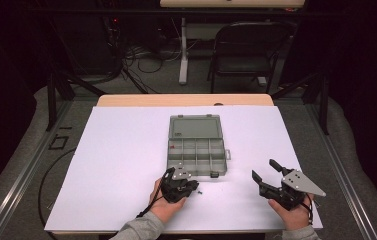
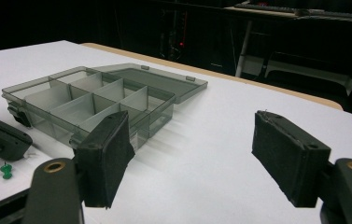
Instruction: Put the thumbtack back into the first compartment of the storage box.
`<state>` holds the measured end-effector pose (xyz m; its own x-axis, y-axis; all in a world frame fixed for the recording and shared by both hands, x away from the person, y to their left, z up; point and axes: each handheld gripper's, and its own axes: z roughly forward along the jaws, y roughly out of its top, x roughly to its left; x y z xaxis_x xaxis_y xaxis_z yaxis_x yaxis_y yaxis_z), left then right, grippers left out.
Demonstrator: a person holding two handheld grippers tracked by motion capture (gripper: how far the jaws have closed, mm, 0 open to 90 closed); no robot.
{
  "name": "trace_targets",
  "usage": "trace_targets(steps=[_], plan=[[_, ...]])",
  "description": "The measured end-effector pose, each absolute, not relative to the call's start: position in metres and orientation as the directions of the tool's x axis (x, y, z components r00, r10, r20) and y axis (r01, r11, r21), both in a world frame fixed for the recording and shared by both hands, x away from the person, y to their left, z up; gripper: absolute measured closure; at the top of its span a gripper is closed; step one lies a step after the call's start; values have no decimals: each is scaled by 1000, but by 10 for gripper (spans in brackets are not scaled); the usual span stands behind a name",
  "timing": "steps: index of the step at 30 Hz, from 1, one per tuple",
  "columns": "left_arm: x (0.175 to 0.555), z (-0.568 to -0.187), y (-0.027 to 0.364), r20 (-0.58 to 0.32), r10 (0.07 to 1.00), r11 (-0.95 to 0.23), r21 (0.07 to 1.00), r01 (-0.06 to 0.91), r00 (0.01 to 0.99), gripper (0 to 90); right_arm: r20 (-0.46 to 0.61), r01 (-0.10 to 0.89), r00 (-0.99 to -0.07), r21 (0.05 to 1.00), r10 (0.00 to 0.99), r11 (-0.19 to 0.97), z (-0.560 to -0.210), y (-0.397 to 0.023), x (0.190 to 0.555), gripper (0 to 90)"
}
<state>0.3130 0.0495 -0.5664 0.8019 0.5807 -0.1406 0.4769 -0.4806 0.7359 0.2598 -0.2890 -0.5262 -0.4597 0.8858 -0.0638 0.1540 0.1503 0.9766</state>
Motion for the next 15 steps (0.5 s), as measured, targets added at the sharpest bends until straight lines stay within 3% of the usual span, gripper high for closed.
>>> trace_targets(steps=[15], plan=[[315, -566, 51, -177, 579, -464, 731, 500, 796, 855, -62, 157, -456, 976, 888, 148, -527, -289, 260, 276]])
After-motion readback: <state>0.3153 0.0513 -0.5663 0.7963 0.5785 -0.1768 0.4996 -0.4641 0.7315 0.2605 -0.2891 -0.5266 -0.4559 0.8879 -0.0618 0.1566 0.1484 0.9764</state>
